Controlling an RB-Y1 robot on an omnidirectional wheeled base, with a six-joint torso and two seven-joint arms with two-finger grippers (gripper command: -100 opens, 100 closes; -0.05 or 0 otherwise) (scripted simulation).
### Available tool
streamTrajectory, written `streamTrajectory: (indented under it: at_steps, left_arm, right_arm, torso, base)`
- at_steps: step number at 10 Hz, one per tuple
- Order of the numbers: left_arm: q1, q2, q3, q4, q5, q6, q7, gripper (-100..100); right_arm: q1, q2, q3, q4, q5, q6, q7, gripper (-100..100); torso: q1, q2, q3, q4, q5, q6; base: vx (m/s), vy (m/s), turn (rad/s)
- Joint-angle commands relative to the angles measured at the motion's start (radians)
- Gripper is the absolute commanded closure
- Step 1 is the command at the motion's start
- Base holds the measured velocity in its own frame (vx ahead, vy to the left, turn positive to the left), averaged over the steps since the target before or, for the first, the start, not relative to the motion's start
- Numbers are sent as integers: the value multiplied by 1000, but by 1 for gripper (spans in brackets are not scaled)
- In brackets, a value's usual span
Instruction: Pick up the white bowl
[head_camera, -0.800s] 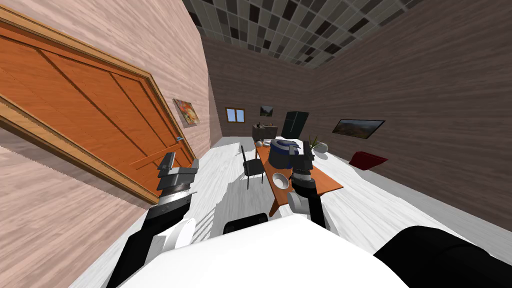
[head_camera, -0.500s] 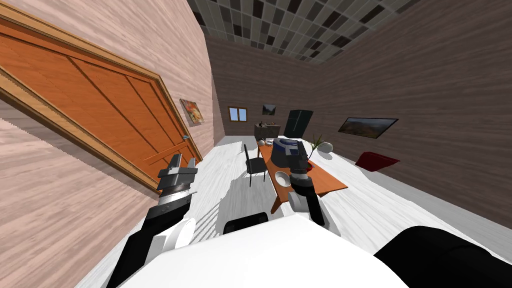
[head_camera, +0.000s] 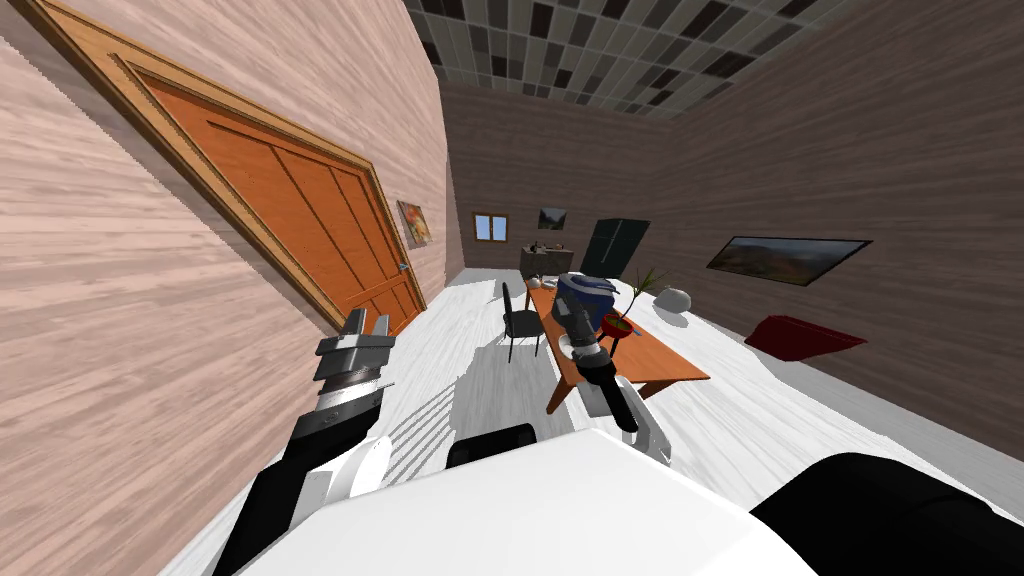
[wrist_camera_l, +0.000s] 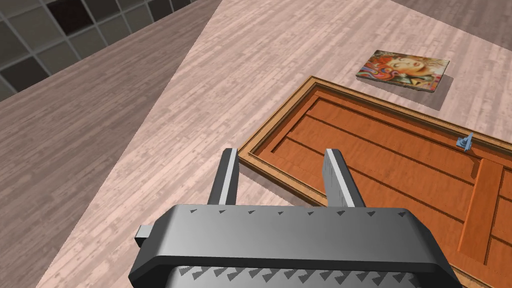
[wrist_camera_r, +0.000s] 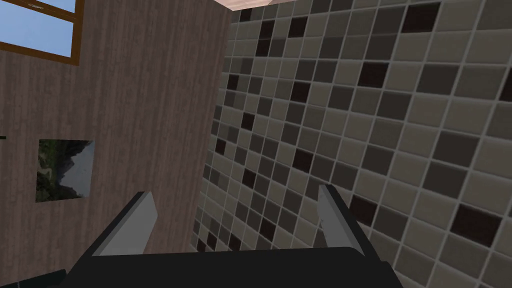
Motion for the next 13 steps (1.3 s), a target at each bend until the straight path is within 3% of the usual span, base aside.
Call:
streamTrajectory:
  at_steps: [1,3,6,7,10,13]
  left_arm:
    - [0,0,0,0,0,0,0,0]
    - [0,0,0,0,0,0,0,0]
    - [0,0,0,0,0,0,0,0]
    - [0,0,0,0,0,0,0,0]
    - [0,0,0,0,0,0,0,0]
    - [0,0,0,0,0,0,0,0]
  right_arm:
    - [-5,-18,2,38,27,-6,7,-100]
    - [-35,-73,9,106,93,7,25,-100]
    - [-52,-100,13,162,153,15,35,-100]
    - [-69,-127,19,207,194,24,46,-100]
    - [-87,-154,25,255,247,34,58,-100]
    - [-124,-207,41,349,336,56,84,-100]
  torso:
    - [0,0,0,0,0,0]
    - [-1,-6,-3,-1,0,0]
    - [-3,-6,-4,-1,-1,0]
    - [-4,-8,-4,-2,-1,1]
    - [-5,-8,-5,-2,-1,0]
    - [-5,-8,-4,-2,-1,1]
  base:
    - [-173,82,59]
    - [-169,79,212]
    - [-133,47,113]
    - [-129,16,198]
    - [-109,31,119]
    - [-122,29,148]
